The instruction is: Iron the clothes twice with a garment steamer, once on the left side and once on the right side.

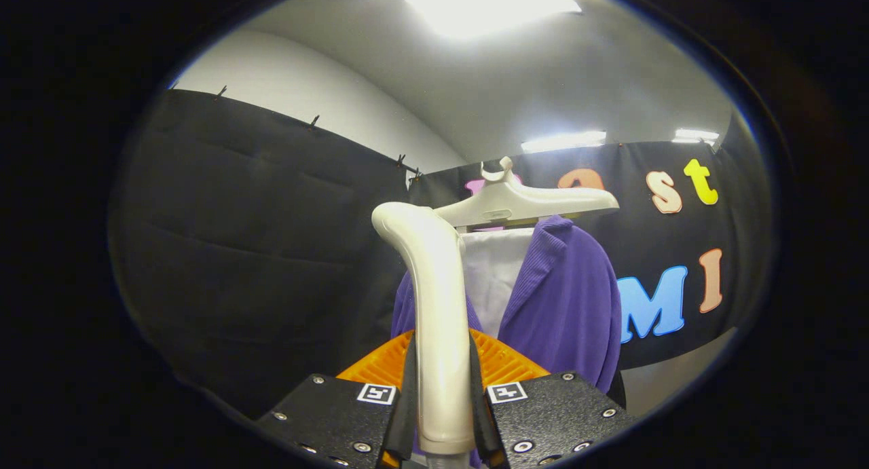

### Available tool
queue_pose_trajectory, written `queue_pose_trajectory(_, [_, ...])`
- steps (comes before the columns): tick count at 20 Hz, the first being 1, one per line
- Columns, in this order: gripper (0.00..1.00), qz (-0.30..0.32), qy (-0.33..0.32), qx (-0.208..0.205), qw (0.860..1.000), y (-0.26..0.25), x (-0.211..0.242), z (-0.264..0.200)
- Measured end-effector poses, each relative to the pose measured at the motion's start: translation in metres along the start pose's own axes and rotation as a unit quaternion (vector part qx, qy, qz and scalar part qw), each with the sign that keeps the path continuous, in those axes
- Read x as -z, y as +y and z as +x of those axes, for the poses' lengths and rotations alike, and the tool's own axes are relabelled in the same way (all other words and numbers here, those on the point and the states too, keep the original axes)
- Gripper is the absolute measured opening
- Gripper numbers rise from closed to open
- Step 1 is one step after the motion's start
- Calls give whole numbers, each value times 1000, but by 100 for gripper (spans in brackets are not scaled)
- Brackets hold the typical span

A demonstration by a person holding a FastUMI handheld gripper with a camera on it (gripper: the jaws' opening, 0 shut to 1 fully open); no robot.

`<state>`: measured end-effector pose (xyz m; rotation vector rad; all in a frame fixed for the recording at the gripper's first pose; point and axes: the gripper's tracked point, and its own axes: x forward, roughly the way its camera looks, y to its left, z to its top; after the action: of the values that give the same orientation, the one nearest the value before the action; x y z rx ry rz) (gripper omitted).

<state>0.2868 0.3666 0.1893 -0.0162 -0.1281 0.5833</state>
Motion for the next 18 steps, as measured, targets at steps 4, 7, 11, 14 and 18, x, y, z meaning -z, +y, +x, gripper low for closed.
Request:
queue_pose_trajectory(4, [34,-16,28,12,999,3,27,26])
queue_pose_trajectory(7, [35,-23,59,10,998,7,55,37])
queue_pose_trajectory(11, [35,-32,78,8,996,7,82,41])
queue_pose_trajectory(14, [35,-36,89,3,995,15,98,26])
queue_pose_trajectory(18, [35,-38,109,1,993,15,124,14])
